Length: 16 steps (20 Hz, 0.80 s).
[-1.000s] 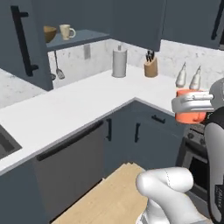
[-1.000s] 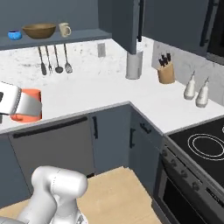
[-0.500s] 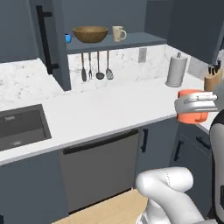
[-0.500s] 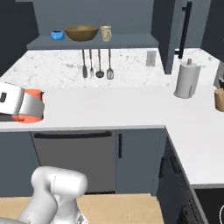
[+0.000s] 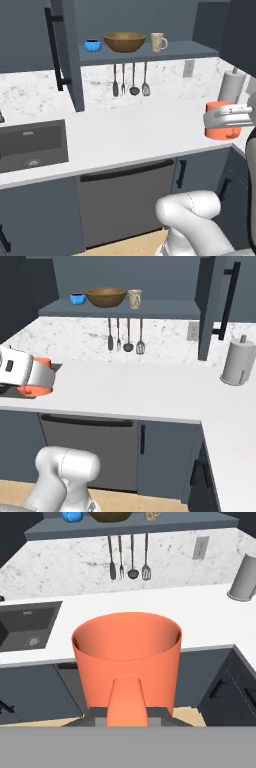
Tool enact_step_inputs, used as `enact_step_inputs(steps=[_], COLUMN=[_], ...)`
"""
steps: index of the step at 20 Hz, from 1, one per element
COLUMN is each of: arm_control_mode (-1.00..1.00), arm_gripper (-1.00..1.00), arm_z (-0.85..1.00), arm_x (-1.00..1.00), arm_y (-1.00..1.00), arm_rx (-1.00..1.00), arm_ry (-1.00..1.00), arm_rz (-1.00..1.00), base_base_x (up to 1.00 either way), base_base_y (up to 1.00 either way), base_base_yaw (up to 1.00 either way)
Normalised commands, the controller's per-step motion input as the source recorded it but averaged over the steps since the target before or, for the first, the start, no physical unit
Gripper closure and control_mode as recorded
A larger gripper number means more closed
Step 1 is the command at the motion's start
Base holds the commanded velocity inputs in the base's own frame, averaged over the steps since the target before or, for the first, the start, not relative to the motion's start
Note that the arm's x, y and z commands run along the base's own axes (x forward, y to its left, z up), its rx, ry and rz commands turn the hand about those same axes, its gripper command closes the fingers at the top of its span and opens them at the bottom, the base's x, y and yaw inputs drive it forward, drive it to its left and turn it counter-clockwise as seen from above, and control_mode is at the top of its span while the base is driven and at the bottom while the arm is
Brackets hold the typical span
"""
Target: Gather all objects into one cabinet and sort the glasses and bowls to opposite sides.
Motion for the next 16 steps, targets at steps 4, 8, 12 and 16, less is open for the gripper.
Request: enact_step_inputs(steps=[4, 8, 12, 16], arm_control_mode=[1.0, 1.0, 1.0, 1.0], arm_gripper=[1.0, 1.0, 1.0, 1.0], arm_z=[0.0, 0.0, 0.0, 0.0], arm_x=[0.0, 0.0, 0.0, 0.0], arm_y=[0.0, 0.0, 0.0, 0.0], arm_rx=[0.0, 0.0, 0.0, 0.0], arm_ry=[0.0, 0.0, 0.0, 0.0], arm_rz=[0.0, 0.0, 0.0, 0.0], base_base_x=[0.26, 0.47, 0.61, 0.74], base_base_y=[-0.44, -0.51, -0.43, -0.14], base_base_yaw=[0.0, 0.0, 0.0, 0.04])
